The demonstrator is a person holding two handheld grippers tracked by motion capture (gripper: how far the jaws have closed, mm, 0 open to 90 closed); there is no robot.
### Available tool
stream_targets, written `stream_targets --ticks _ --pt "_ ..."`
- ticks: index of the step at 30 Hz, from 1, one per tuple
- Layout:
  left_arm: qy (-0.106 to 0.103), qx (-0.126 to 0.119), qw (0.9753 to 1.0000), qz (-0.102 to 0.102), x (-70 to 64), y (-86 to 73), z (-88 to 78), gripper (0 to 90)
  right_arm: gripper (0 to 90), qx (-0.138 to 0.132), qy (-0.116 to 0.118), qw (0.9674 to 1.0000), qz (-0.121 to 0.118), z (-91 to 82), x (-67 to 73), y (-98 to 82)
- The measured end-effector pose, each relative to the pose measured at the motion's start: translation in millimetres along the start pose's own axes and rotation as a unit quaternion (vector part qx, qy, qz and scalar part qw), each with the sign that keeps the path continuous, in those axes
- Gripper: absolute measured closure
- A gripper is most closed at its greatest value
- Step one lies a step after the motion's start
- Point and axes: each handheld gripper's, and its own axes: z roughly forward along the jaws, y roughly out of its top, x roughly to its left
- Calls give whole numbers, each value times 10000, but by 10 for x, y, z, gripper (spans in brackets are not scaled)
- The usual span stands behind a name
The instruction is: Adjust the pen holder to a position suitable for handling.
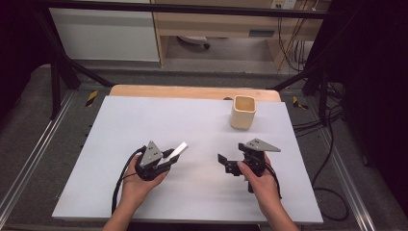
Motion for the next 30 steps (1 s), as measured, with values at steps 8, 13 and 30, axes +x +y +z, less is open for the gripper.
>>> stream_targets --ticks 8,13,30 --pt "39 -231 9997 -76 -68 18 -7 688 38 -239 373 9989 173 214 160 82" --pt "8 -335 9994 -105 -129 33 -1 688 37 -382 387 9983 201 199 222 2" --pt "-74 -475 9988 -7 -280 51 16 688 45 -581 854 9933 515 131 309 7"
